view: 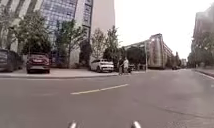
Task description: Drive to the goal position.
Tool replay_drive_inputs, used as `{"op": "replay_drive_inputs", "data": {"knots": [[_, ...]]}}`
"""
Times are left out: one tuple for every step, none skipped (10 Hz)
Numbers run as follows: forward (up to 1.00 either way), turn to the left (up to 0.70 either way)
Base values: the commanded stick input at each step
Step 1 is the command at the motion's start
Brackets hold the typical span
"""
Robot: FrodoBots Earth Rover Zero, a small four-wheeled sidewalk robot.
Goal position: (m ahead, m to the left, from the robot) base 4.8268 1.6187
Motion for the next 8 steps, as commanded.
{"op": "replay_drive_inputs", "data": {"knots": [[0.70, 0.00], [0.70, 0.00], [0.70, 0.00], [0.70, 0.00], [0.70, 0.00], [0.70, 0.00], [0.70, 0.00], [0.70, 0.00]]}}
